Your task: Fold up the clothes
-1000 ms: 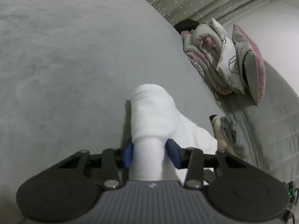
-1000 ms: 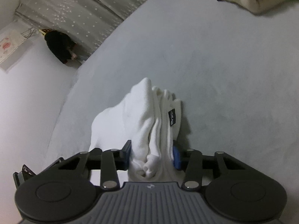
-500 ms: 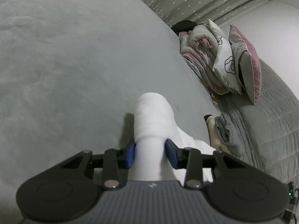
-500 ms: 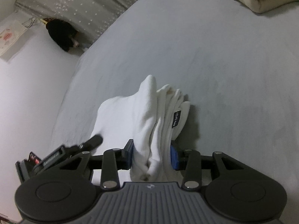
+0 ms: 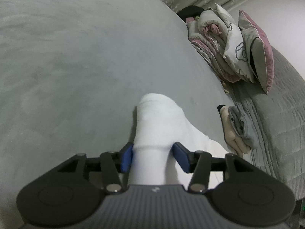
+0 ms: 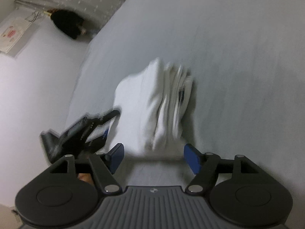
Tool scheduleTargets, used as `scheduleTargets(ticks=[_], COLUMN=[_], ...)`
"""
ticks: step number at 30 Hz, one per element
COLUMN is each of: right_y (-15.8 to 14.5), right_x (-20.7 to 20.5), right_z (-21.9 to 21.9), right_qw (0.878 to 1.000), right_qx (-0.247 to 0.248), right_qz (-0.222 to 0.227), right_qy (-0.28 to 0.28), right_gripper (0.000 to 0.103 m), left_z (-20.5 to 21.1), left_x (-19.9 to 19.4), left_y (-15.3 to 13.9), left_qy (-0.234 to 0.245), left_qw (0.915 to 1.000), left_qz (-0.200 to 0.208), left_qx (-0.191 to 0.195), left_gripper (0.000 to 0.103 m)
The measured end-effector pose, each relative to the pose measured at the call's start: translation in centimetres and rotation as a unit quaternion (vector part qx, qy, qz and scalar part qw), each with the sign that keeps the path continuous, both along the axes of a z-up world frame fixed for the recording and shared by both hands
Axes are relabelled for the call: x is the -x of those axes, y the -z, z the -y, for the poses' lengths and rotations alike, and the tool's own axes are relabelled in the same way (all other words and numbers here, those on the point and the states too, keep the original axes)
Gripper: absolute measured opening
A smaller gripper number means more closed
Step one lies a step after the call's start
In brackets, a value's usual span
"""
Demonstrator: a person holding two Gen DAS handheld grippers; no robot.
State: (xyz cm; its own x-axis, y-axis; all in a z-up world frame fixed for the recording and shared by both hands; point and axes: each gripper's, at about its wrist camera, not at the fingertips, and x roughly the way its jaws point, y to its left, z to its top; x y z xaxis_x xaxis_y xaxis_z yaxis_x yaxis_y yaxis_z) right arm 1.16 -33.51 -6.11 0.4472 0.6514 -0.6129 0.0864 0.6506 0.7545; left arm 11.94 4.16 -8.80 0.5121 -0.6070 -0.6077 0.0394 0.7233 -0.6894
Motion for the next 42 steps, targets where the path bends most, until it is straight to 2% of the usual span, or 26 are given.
scheduleTargets(ticks=[3, 7, 10, 11, 13, 18, 23, 26, 29, 32, 34, 37, 39, 42], right_y=[2.0, 5.2, 6.1, 6.0, 5.5, 4.2, 2.8, 1.9, 2.1, 2.9, 3.1, 2.7, 2.5, 2.9], right_x=[0.6, 0.9, 0.7, 0.6, 0.4, -0.4, -2.3, -3.5, -4.4, -4.8, -4.6, -4.1, -3.6, -2.8], right_z=[-1.4, -2.0, -1.1, -0.9, -0.8, 0.7, 2.8, 3.2, 3.6, 3.7, 3.8, 4.0, 4.2, 4.5], right_qw=[0.999, 0.991, 0.981, 0.979, 0.978, 0.974, 0.974, 0.976, 0.973, 0.970, 0.967, 0.963, 0.961, 0.962], right_qx=[-0.044, -0.084, -0.112, -0.111, -0.103, -0.079, -0.059, -0.034, -0.040, -0.042, -0.040, -0.030, -0.027, -0.044], right_qz=[-0.012, -0.014, -0.018, -0.015, -0.007, 0.017, 0.032, 0.058, 0.058, 0.043, 0.037, 0.043, 0.045, 0.033], right_qy=[0.013, 0.101, 0.159, 0.168, 0.179, 0.210, 0.216, 0.205, 0.218, 0.235, 0.248, 0.264, 0.270, 0.268], right_gripper=[0.071, 0.070, 0.055, 0.050, 0.047, 0.043, 0.042, 0.042, 0.042, 0.047, 0.053, 0.069, 0.074, 0.074], left_z=[-0.2, -0.6, -0.5, -0.3, -0.1, -0.4, 0.2, 0.4, 1.3, 1.6, 1.3, 0.7, 0.7, 1.4], left_x=[-1.2, -2.4, -2.4, -2.2, -1.7, 0.2, 2.9, 4.1, 4.8, 4.6, 4.2, 3.5, 2.7, 1.1], left_y=[0.5, 1.7, 2.2, 2.1, 1.8, 0.8, 0.3, 0.2, -0.2, -0.6, -0.9, -1.8, -2.2, -1.7], left_qy=[-0.007, -0.041, -0.057, -0.060, -0.067, -0.071, -0.046, -0.030, 0.001, 0.013, 0.007, -0.008, -0.007, 0.015], left_qw=[0.9998, 0.9972, 0.9957, 0.9960, 0.9962, 0.9942, 0.9959, 0.9953, 0.9966, 0.9984, 0.9991, 0.9999, 0.9994, 0.9993], left_qz=[-0.001, -0.012, -0.017, -0.014, -0.012, -0.030, -0.033, -0.043, -0.038, -0.031, -0.028, 0.007, 0.025, 0.027], left_qx=[0.020, 0.062, 0.071, 0.064, 0.054, 0.075, 0.070, 0.082, 0.073, 0.045, 0.031, -0.006, -0.024, -0.020], left_gripper=[0.052, 0.048, 0.038, 0.036, 0.031, 0.026, 0.023, 0.022, 0.022, 0.028, 0.044, 0.064, 0.071, 0.073])
